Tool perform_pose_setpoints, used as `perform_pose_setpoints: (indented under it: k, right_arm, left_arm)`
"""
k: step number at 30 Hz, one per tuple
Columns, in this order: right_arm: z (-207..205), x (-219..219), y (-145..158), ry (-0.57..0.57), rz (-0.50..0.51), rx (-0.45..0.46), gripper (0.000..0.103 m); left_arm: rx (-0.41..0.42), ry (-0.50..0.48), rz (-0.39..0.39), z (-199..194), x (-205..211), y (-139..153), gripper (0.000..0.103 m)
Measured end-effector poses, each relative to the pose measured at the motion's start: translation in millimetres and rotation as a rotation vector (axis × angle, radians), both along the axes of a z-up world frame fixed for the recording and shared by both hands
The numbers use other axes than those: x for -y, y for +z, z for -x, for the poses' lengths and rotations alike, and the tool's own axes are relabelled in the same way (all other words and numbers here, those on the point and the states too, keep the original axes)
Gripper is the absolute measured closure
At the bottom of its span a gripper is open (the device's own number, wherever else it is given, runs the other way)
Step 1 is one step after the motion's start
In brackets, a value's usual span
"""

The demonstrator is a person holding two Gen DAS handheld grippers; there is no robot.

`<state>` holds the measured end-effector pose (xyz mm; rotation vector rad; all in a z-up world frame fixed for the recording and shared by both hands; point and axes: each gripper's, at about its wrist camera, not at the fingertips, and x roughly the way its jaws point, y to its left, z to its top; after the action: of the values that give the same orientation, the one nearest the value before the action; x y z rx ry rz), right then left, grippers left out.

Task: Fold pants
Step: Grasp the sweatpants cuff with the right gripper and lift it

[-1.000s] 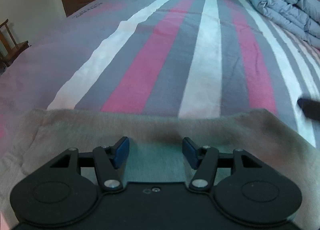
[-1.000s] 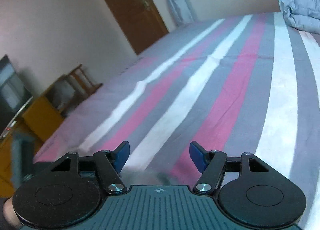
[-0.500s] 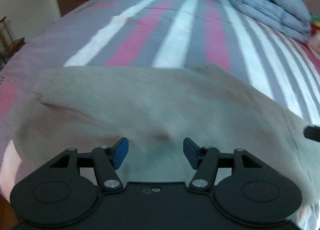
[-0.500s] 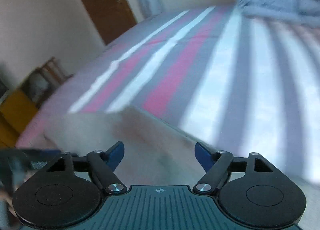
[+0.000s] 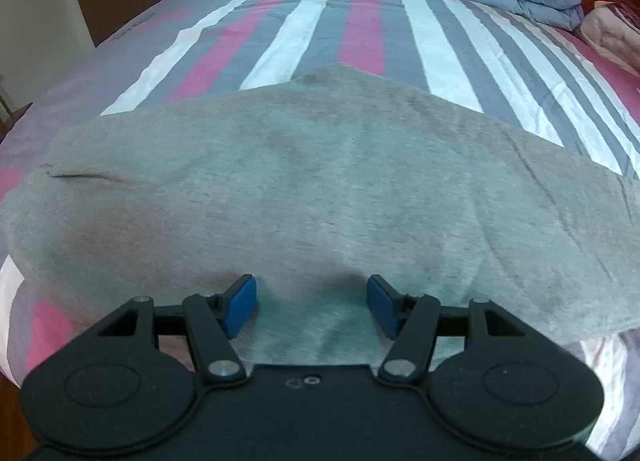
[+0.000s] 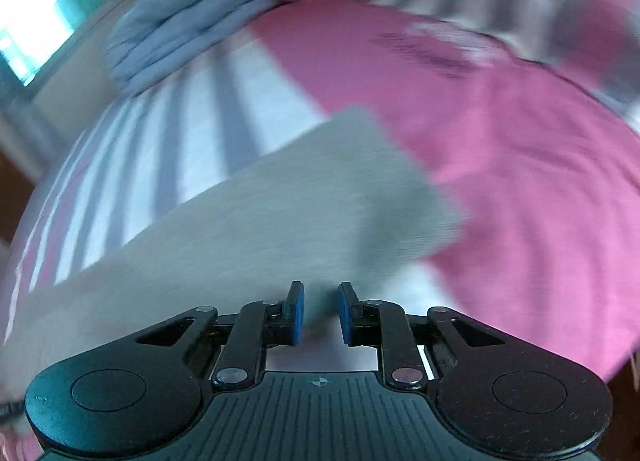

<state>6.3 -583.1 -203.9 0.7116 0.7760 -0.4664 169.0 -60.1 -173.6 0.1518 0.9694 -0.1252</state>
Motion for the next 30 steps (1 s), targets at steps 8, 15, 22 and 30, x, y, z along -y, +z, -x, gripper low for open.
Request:
perform_pose_setpoints:
  k: [8, 15, 22, 30]
  right_arm:
    - [12, 50, -11, -0.166, -0.237, 0.106, 0.083]
    - [39, 57, -25, -0.285, -0.377, 0.239, 0.073]
    - [25, 56, -27, -0.332, -0.378, 0.254, 0.073]
    - [24, 45, 40, -0.184, -0.188, 0.463, 0.088]
  left_arm:
    - [-0.011, -0.001, -0.004, -3, 10, -1, 0.050]
    - [-0.016, 0.008, -0.009, -5, 8, -4, 0.042]
    - [-0.018, 0.007, 0.001, -3, 4, -3, 0.042]
    - [-0.019, 0.008, -0.004, -3, 6, -5, 0.040]
